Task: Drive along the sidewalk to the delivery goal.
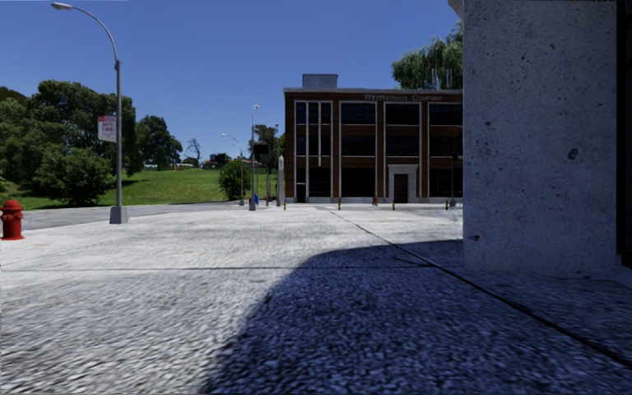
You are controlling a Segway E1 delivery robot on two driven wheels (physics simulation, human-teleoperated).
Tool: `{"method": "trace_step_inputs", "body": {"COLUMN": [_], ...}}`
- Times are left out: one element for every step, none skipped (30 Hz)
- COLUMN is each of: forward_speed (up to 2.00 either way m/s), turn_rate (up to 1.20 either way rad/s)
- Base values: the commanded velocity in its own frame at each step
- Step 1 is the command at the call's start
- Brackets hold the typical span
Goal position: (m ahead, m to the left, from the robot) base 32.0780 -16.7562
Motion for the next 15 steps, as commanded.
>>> {"method": "trace_step_inputs", "body": {"forward_speed": [2.00,2.00,2.00,2.00,2.00,2.00,2.00,2.00,2.00,2.00,2.00,2.00,2.00,2.00,2.00], "turn_rate": [0.00,0.00,0.00,0.00,0.00,0.00,0.00,0.00,0.00,0.00,0.00,0.00,0.00,0.00,0.00]}}
